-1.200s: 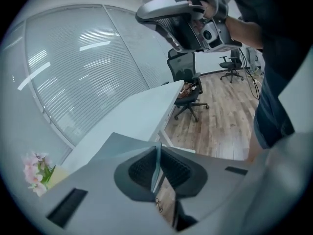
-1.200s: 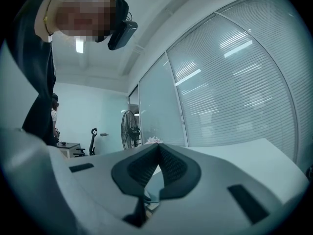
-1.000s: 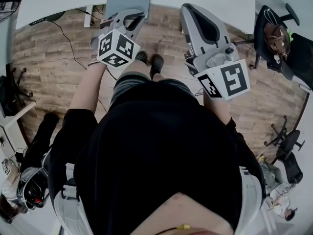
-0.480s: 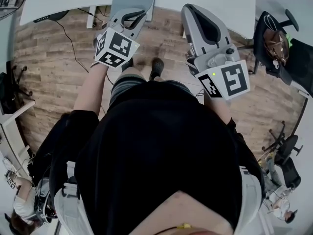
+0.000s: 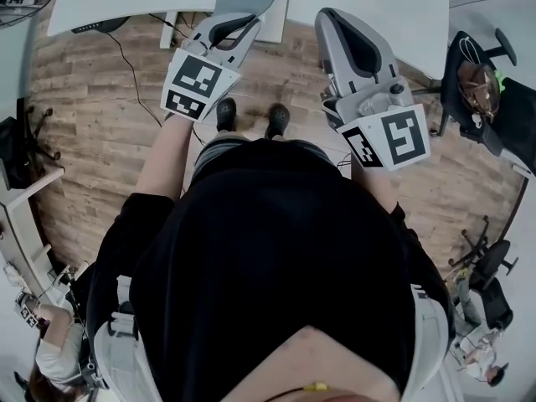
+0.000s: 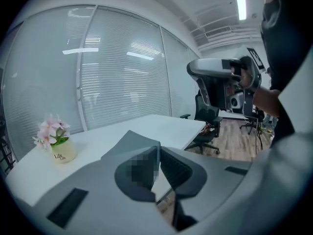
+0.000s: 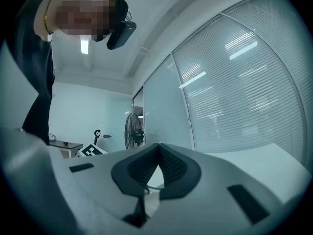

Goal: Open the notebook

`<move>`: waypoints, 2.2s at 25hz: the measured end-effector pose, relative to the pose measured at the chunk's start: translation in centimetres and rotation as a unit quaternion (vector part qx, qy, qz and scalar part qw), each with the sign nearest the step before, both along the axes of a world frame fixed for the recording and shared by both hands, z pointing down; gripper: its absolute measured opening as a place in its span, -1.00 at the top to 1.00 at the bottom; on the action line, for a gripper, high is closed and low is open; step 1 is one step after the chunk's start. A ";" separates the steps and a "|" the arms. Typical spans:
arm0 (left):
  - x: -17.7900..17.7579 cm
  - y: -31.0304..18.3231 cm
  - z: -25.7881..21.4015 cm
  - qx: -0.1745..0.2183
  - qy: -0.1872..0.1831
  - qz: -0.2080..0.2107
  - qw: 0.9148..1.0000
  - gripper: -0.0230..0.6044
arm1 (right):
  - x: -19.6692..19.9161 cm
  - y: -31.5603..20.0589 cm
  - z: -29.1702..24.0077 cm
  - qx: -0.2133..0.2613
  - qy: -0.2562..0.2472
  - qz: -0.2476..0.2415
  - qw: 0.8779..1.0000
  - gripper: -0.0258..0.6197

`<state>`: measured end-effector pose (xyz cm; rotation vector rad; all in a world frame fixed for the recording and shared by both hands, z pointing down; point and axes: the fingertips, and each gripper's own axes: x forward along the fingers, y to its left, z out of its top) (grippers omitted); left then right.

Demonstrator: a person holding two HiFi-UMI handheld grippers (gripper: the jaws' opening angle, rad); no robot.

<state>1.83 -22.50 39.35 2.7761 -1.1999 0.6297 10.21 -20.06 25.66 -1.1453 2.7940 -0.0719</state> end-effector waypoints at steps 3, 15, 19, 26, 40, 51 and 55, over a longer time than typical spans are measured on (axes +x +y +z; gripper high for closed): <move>-0.8 -0.1 -0.9 -0.001 0.022 -0.011 1.000 0.82 | -0.9 -0.1 -0.2 0.001 -0.001 -0.004 1.000 0.91; -4.5 -0.3 -3.4 -0.014 0.128 -0.060 0.990 0.82 | -4.0 0.1 -0.9 0.006 0.001 -0.017 1.000 0.91; -5.9 -0.1 -3.6 -0.011 0.142 -0.074 0.987 0.82 | -4.8 0.1 -1.1 0.008 0.003 -0.018 1.000 0.91; -7.9 0.1 -3.5 -0.023 0.181 -0.084 0.980 0.82 | -7.0 0.1 -1.5 0.015 0.007 -0.023 1.000 0.91; -11.0 0.2 -3.4 -0.030 0.194 -0.094 0.976 0.82 | -10.4 -0.7 -2.1 0.020 0.012 -0.033 0.999 0.91; -14.7 0.1 -2.2 -0.039 0.198 -0.111 0.973 0.82 | -13.9 -1.5 -1.3 0.016 0.020 -0.046 0.999 0.91; -16.1 0.2 -1.6 -0.049 0.202 -0.115 0.971 0.82 | -15.3 -1.5 -0.8 0.014 0.025 -0.047 0.998 0.91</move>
